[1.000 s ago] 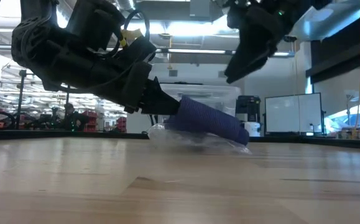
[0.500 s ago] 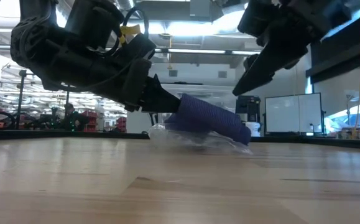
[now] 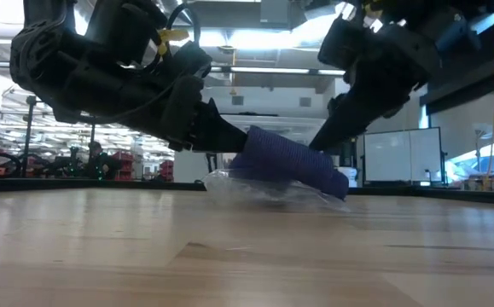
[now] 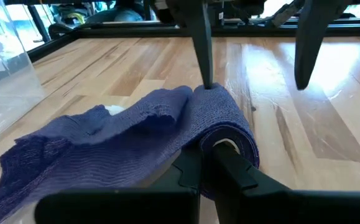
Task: Roll bandage
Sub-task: Roll the violet bandage
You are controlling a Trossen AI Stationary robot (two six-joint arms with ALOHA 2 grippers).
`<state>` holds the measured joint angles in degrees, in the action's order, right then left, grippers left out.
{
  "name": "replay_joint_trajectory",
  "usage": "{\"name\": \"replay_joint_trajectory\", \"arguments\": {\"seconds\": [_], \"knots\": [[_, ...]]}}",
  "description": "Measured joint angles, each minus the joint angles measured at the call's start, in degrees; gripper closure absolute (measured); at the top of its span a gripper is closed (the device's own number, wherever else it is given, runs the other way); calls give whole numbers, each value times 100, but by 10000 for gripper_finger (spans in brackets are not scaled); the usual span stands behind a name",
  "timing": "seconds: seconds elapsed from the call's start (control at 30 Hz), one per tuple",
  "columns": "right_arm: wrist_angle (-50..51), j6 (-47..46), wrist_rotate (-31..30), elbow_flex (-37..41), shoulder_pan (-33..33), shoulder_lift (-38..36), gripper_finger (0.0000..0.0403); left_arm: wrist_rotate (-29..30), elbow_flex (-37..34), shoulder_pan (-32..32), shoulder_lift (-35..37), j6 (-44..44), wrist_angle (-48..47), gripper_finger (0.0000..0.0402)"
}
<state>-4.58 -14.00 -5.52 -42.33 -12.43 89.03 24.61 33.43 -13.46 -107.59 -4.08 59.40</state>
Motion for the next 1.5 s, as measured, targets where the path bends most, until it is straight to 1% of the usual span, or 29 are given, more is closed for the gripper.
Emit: {"name": "replay_joint_trajectory", "arguments": {"seconds": [0.2,0.27,0.37,0.5,0.57,0.67,0.83,1.07,1.17,1.23,1.5], "knots": [[-415,518,62,0,0,283,82,3,-9,-5,15,-33,-73,391],[-470,667,-122,0,0,308,84,15,-9,-5,15,-39,-61,391],[-489,822,-416,0,2,304,98,41,-9,1,24,-33,-35,391],[-505,980,-392,-2,7,267,126,25,-9,-10,40,11,-2,391],[-409,974,-348,-2,2,214,139,7,-9,-53,99,239,-32,391],[-103,891,-282,-13,2,-4,156,19,-2,-154,311,826,-250,391],[319,783,-244,-11,7,-465,173,-9,13,-230,745,947,-447,391],[432,976,-387,-9,7,-572,178,0,13,-299,1314,1366,-543,391],[569,975,-397,-9,9,-572,178,-6,15,-347,1535,1410,-807,391],[615,974,-397,-9,9,-568,178,-7,13,-349,1635,1497,-993,391],[754,950,-395,-7,9,-609,178,12,13,-343,1885,1787,-1060,391]]}}
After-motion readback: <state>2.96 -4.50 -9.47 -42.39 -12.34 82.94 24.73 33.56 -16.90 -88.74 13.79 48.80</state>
